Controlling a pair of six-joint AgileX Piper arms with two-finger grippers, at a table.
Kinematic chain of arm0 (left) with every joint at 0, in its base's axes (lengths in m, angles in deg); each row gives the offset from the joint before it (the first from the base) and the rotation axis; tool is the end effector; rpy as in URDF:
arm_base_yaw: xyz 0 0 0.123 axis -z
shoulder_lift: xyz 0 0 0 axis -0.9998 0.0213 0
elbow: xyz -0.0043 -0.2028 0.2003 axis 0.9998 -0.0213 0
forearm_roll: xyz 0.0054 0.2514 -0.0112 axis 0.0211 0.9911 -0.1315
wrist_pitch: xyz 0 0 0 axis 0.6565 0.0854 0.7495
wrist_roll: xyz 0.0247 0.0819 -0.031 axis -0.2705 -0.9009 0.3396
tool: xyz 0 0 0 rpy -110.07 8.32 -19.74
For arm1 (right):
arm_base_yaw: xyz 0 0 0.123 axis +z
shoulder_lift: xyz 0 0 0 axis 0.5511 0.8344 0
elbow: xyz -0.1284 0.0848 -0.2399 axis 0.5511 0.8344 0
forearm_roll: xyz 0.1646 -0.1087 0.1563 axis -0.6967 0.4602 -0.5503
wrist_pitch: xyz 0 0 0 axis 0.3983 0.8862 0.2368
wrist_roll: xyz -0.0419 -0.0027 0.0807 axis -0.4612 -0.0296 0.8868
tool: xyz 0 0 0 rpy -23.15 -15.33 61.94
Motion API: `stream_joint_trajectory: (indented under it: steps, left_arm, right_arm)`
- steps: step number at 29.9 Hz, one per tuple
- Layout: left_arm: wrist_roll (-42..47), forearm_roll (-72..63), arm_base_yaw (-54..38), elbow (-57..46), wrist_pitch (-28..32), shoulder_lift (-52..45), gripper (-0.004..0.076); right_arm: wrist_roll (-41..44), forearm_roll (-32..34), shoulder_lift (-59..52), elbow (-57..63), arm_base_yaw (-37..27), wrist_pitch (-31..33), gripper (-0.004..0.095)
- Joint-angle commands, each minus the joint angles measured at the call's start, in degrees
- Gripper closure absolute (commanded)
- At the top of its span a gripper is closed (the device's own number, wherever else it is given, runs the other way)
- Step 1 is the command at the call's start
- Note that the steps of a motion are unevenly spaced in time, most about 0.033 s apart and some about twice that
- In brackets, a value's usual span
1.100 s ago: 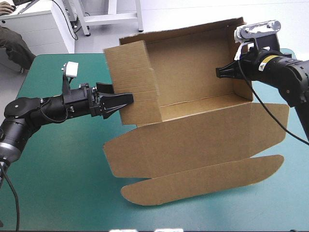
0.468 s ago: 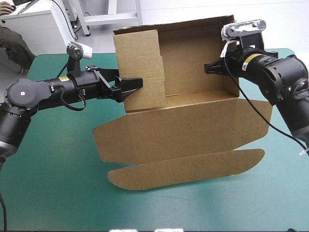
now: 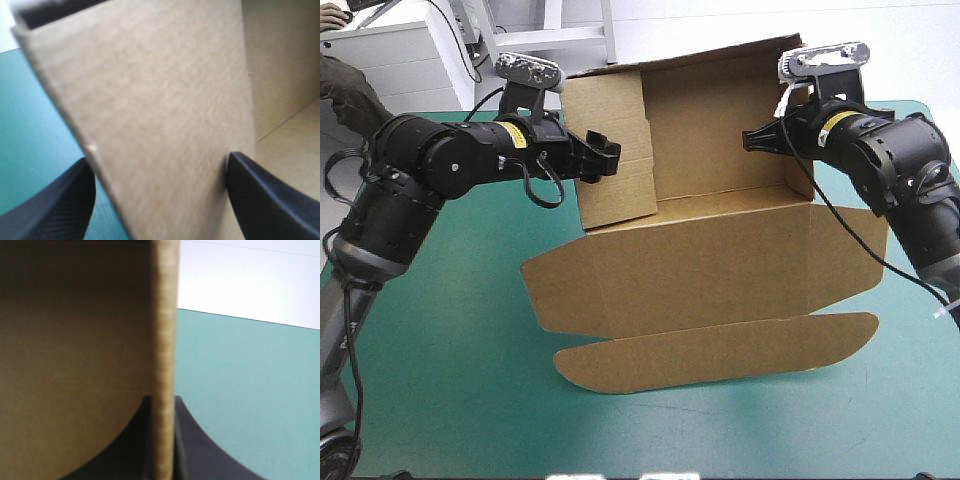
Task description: Fold the box
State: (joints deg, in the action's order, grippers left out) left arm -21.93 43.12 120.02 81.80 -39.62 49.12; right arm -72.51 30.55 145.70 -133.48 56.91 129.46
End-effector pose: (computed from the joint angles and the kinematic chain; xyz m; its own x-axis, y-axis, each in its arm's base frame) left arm 0.2622 -0.1686 0.4833 -0.5643 0.1504 -0.8118 0.4940 0.8493 -0.1861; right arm 0.2790 0.1027 0.4771 -0.4446 -0.1140 -0.8884 -0.2083 0.9778 -0.0212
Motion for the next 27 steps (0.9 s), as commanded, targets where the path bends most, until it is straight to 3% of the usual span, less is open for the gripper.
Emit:
stream_joint_trajectory:
  steps: [1, 5, 11, 23, 27]
  left_arm:
    - [7.9, 8.3, 3.4, 4.9, -0.4, 0.9, 0.0216]
    - [15.1, 19.8, 7.7, 6.3, -1.6, 2.2, 0.0234]
    - [21.2, 23.3, 10.1, 6.3, 0.6, 2.1, 0.0365]
    - [20.9, 22.3, 10.1, 6.3, 1.4, 2.1, 0.0616]
    - [17.2, 22.4, 10.0, 6.3, 0.9, 2.2, 0.0718]
  right_arm:
    - [3.5, -0.8, -1.6, -1.6, 0.5, -5.6, 0.0917]
    - [6.1, -0.9, -1.0, -1.6, 0.5, -6.0, 0.0916]
    - [6.3, -0.4, -0.4, -1.6, 0.5, -6.1, 0.0918]
    - [6.6, -0.6, -0.4, -1.6, 0.3, -5.9, 0.0924]
    - [4.4, -1.3, -0.4, -1.6, 0.3, -2.9, 0.0928]
